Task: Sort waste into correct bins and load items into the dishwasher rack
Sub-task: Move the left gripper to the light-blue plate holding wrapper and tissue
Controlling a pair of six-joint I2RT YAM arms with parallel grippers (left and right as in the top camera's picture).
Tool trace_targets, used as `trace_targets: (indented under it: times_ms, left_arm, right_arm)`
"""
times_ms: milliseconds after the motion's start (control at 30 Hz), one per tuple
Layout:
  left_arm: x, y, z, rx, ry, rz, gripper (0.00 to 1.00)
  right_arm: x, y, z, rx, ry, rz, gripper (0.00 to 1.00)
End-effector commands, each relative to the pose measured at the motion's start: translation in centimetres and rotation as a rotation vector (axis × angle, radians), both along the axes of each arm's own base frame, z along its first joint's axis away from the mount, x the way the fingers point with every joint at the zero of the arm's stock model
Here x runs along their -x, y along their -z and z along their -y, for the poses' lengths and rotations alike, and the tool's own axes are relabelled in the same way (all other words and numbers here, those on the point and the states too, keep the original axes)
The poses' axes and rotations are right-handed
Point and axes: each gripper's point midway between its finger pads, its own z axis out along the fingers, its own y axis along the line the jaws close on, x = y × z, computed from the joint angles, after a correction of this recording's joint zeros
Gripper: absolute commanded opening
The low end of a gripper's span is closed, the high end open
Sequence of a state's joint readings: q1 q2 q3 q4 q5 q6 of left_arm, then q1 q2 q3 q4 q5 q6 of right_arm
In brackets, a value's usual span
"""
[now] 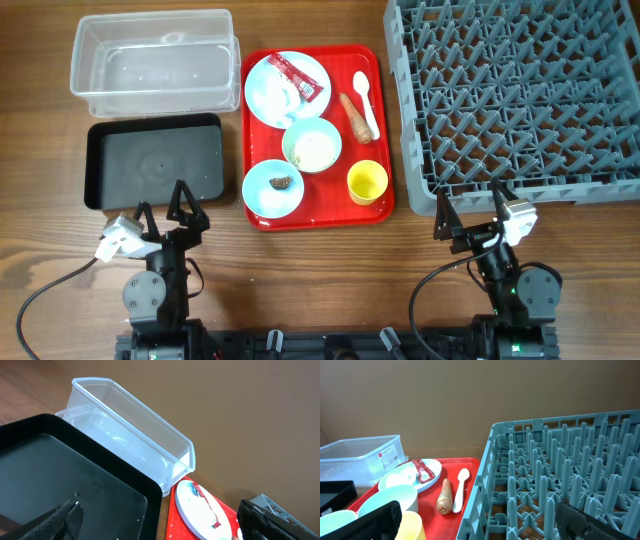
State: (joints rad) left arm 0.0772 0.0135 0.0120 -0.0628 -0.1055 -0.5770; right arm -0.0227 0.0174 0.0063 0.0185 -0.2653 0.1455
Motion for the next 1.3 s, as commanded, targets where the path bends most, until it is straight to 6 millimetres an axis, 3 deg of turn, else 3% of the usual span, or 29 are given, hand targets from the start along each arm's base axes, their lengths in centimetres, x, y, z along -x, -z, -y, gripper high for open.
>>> trace_targets:
  times_ms: [0, 733, 933, 1000, 1033, 1100, 1267]
  left_arm:
    - [0.0, 0.2, 0.3, -0.022, 0.016, -0.004, 1.00]
    - [0.0, 0.2, 0.3, -0.022, 0.016, -0.004, 1.00]
    - [0.0, 0.1, 0.2, -0.023, 0.009, -0.001, 1.00]
    - [-0.1, -1.4, 0.1, -0.028, 0.008, 0.062, 1.00]
    - [0.0, -3.0, 0.1, -0.035, 0.006, 0.123, 1.00]
    - [0.4, -6.9, 1.8, -0.211, 0.085, 0.249, 1.00]
    - [1.4, -14.1, 2.0, -0.441, 0.080, 0.198, 1.00]
  right_arm:
    - [0.0, -0.1, -0.1, -0.013, -0.002, 0.002, 1.00]
    - [0.0, -0.1, -0.1, -0.013, -0.002, 0.002, 1.00]
    - [0.0, -0.9, 0.3, -0.011, 0.018, 0.035, 1.00]
    - [0.0, -3.4, 1.1, -0.014, 0.069, 0.138, 1.00]
    - [0.5, -5.7, 1.0, -0.015, 0.062, 0.233, 1.00]
    - [1.4, -8.8, 0.8, -0.013, 0.048, 0.319, 1.00]
    - [2.1, -15.3, -0.2, 0.128, 0.012, 0.398, 1.00]
